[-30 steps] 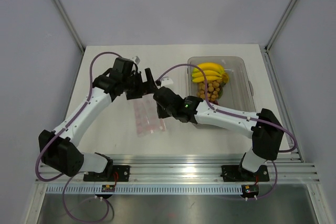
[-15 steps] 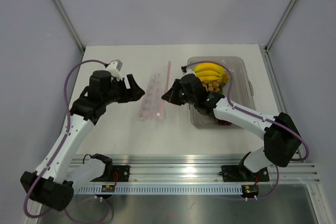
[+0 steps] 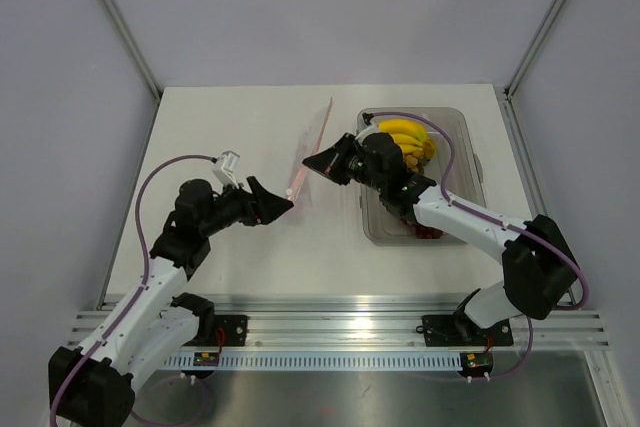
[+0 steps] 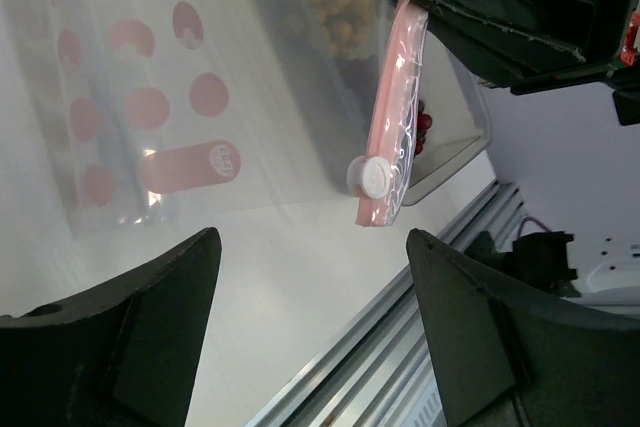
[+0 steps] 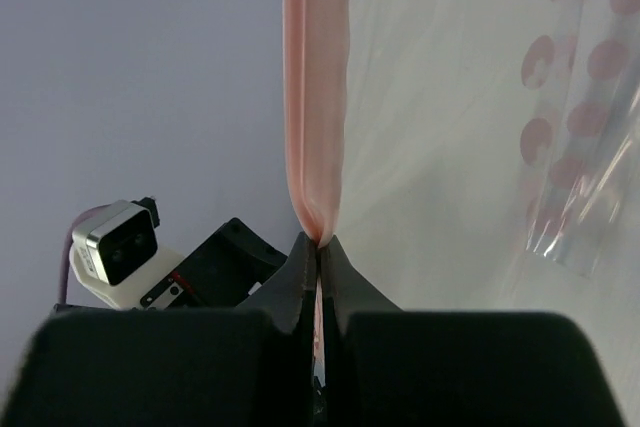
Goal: Place the food in the zip-top bag and seal the zipper
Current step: Unzip the zipper food storage bag at the center of the board.
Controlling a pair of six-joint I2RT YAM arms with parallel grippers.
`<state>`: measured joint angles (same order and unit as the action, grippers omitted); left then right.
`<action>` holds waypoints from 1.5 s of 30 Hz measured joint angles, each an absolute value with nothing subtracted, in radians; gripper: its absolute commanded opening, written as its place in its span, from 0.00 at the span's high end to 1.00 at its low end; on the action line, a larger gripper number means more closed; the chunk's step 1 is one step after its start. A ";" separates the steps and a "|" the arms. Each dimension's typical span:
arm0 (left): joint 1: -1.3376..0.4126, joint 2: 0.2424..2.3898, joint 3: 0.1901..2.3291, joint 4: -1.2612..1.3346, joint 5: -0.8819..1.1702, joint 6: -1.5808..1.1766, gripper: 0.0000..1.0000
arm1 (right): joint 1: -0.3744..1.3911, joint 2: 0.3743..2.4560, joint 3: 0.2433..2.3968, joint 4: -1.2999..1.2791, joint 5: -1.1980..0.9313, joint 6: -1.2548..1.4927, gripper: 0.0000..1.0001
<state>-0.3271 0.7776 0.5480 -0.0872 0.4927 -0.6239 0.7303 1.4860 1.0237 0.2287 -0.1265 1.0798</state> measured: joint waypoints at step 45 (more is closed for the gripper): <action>-0.381 0.849 0.429 0.414 0.550 -0.975 0.55 | 0.712 1.488 0.997 0.317 -0.132 1.153 1.00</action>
